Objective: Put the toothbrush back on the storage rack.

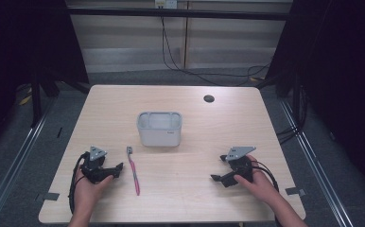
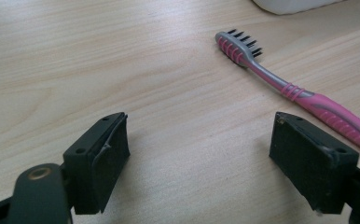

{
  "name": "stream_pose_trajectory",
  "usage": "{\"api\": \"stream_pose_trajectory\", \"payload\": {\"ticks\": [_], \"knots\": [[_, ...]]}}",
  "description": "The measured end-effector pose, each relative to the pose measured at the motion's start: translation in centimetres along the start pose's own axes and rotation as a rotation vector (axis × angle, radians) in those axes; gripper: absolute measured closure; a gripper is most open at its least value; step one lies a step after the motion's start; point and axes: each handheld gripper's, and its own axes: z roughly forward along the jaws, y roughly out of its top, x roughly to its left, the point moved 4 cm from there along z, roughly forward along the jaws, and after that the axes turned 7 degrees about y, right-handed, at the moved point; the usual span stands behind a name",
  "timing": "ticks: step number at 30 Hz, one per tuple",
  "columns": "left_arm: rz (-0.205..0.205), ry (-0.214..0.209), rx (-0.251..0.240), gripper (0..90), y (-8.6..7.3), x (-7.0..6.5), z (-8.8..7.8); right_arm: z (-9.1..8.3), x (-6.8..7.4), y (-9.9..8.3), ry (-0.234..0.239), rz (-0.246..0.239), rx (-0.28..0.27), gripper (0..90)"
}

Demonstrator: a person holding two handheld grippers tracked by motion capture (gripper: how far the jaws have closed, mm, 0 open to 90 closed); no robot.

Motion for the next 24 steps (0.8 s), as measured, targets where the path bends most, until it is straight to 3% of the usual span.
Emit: {"api": "stream_pose_trajectory", "payload": {"ticks": [3, 9, 13, 24], "knots": [[0.004, 0.008, 0.014, 19.4, 0.1, 0.0, 0.0, 0.0, 0.0, 0.0, 0.000, 0.000, 0.000, 12.4], [-0.014, 0.020, 0.101, 25.0, 0.5, 0.0, -0.6, 0.0, 0.0, 0.0, 0.000, 0.000, 0.000, 12.4], [-0.033, 0.003, 0.157, 28.5, 1.0, -0.1, -0.9, 0.0, 0.0, 0.0, 0.000, -0.001, 0.000, 12.4], [-0.061, -0.049, 0.218, 29.3, 3.4, -1.2, -1.3, 0.0, 0.0, 0.0, 0.000, 0.000, 0.000, 12.4]]}}
